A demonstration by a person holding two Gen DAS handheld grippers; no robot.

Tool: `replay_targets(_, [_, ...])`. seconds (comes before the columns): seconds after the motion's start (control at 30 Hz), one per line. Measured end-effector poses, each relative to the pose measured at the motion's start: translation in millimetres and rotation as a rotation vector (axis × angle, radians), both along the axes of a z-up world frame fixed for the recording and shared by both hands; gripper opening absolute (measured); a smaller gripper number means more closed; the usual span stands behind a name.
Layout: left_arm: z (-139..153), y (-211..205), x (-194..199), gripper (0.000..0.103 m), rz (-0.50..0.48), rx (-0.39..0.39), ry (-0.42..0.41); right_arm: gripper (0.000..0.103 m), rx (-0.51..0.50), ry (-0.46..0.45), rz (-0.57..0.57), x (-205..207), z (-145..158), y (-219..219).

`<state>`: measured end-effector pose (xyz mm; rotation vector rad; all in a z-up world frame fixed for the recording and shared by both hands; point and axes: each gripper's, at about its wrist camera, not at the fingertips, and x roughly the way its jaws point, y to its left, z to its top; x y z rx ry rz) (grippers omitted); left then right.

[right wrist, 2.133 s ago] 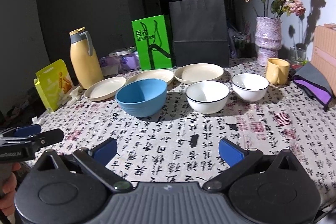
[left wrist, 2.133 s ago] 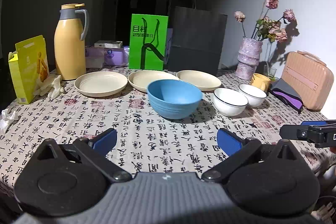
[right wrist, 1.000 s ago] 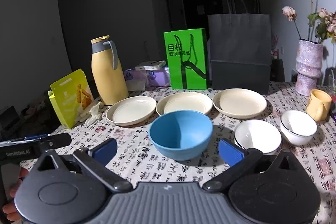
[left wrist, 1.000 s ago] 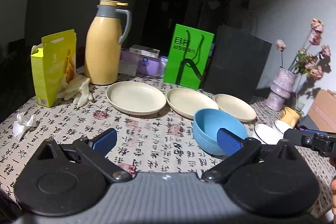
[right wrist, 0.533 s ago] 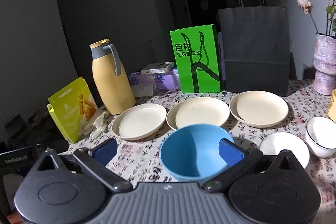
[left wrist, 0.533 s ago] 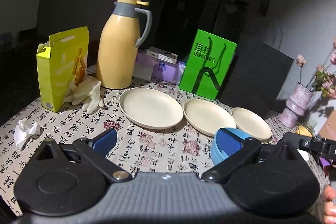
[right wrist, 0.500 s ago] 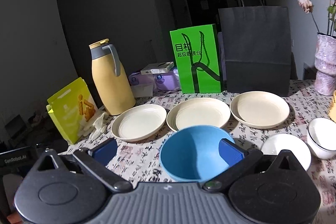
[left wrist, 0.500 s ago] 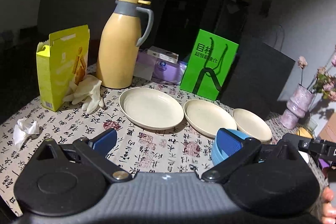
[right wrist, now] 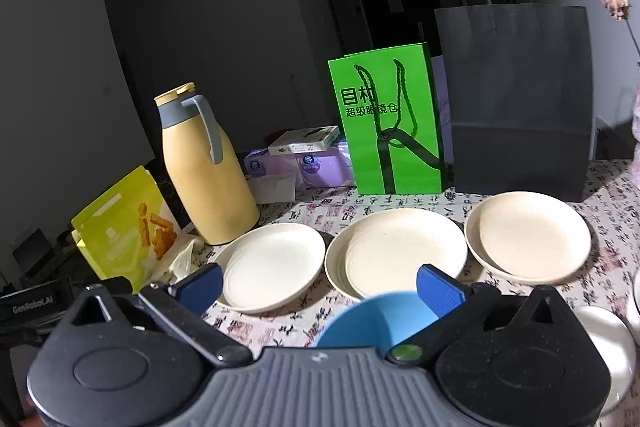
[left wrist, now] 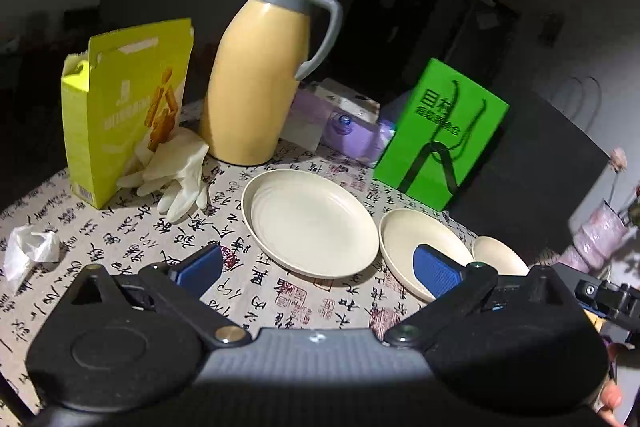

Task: Organize plates and bowls
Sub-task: 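Move the left gripper toward the cream plate beside the yellow thermos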

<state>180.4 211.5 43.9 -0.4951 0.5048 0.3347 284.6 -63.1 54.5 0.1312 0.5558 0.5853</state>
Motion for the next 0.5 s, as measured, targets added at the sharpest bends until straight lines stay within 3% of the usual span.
replay_targets(0.27, [-11.8,22.8,43.8,0.103,0.055,-0.06,0.036,0.103,-0.002,0.017,0.003,41.0,-0.1,18.4])
replay_targets(0.5, [-29.4,42.2,73.7,0.103,0.133,-0.117,0.053,0.103,-0.06,0.03,-0.038,75.4,-6.1,37.5])
